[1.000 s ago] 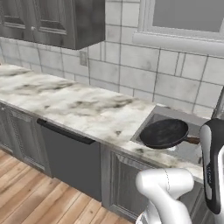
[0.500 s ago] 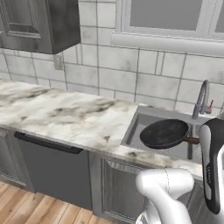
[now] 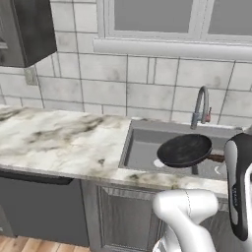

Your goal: Move the pot and pan from the stove into the sink.

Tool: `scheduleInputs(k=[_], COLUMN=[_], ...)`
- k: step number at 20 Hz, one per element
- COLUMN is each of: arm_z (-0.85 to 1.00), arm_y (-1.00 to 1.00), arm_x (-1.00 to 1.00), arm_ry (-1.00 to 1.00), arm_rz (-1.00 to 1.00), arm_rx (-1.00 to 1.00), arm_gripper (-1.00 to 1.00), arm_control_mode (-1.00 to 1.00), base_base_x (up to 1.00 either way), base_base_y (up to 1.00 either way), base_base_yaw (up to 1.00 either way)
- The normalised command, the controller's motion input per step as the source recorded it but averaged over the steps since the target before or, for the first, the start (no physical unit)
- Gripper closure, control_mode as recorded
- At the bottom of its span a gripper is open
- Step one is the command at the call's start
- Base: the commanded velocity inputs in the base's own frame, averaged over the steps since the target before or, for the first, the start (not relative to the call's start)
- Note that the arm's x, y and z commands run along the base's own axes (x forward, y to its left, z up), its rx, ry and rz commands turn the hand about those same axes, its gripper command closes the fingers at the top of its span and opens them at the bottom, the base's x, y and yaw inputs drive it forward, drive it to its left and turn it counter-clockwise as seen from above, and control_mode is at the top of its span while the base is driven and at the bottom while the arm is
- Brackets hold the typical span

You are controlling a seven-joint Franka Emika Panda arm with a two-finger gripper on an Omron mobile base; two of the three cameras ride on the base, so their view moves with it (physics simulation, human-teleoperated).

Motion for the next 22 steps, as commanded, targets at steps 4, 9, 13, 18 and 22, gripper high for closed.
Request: scheduleInputs(k=[4,9,13,18,22], arm_z=[0.0,0.0,0.0,0.0,0.0], arm_y=[0.0,0.0,0.0,0.0,0.0], arm_x=[0.0,0.0,0.0,0.0,0.0], arm_ry=[0.0,0.0,0.0,0.0,0.0], arm_rz=[0.0,0.0,0.0,0.0,0.0], arm_rx=[0.0,0.0,0.0,0.0,0.0], arm_gripper=[1.0,1.0,1.0,1.0,1.0], arm_control_mode=[1.0,1.0,1.0,1.0,1.0], base_base_x=[0.0,0.0,0.03,0.03,0.0], base_base_y=[-0.02,-0.01,-0.01,-0.07,-0.12], base_base_yaw=[-0.4,-0.41,-0.42,-0.41,-0.3])
